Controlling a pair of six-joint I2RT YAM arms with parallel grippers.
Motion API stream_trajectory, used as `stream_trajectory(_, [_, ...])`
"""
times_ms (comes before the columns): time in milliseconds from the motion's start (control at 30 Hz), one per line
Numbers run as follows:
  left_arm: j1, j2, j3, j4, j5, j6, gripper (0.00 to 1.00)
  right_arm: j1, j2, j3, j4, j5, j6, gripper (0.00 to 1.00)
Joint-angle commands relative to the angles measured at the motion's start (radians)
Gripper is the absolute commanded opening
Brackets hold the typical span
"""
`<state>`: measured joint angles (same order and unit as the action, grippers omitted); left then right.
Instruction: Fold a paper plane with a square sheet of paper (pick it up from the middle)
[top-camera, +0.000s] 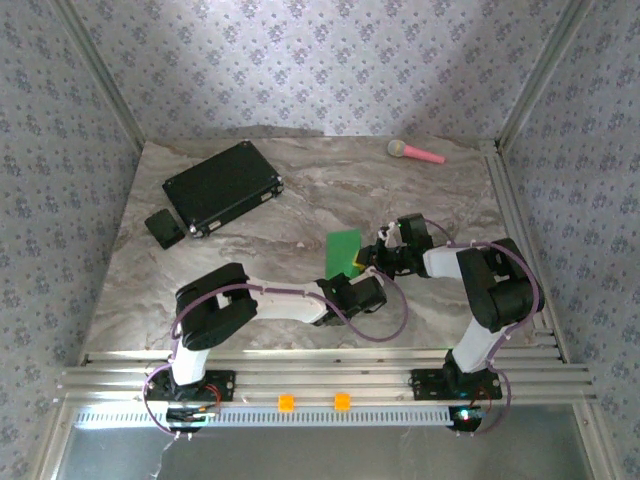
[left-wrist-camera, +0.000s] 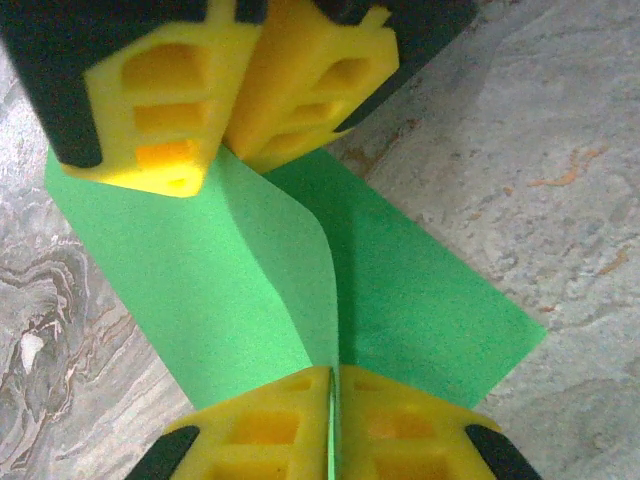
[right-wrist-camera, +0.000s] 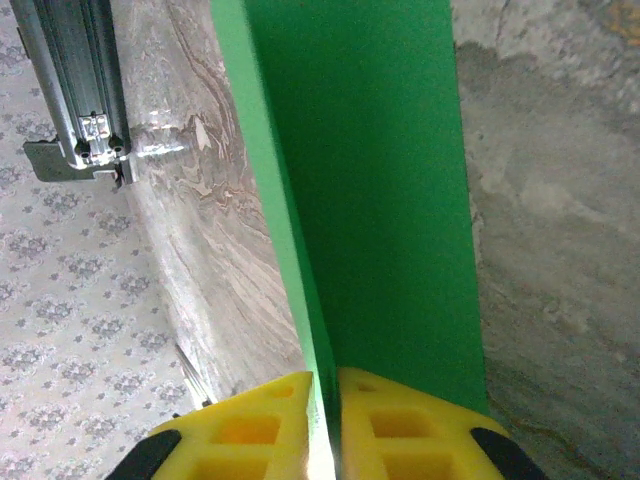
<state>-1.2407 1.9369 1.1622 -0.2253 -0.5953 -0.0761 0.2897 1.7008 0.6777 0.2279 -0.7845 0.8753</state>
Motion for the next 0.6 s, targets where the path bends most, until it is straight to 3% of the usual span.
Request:
stream_trajectory(0, [0.017, -0.053, -0.007, -0.006, 0.018, -0.036, 0.01, -0.025, -0.054, -0.002, -0.058, 0.030, -0.021, 0.19])
stream_trajectory(167, [0.071, -0.091, -0.007, -0.009, 0.154, -0.063, 0.00, -0.093, -0.145, -0.028, -0.167, 0.101, -0.073, 0.28])
stream_trajectory(400, [0.238, -0.115, 0.040, -0.038, 0.660, -0.162, 0.00, -0.161, -0.232, -0.069, -0.245, 0.168, -0.100, 0.28])
stream_trajectory(567, [0.311, -0.076, 0.086, -0.037, 0.845, -0.235, 0.00, -0.153, -0.297, -0.106, -0.226, 0.219, -0.108, 0.28])
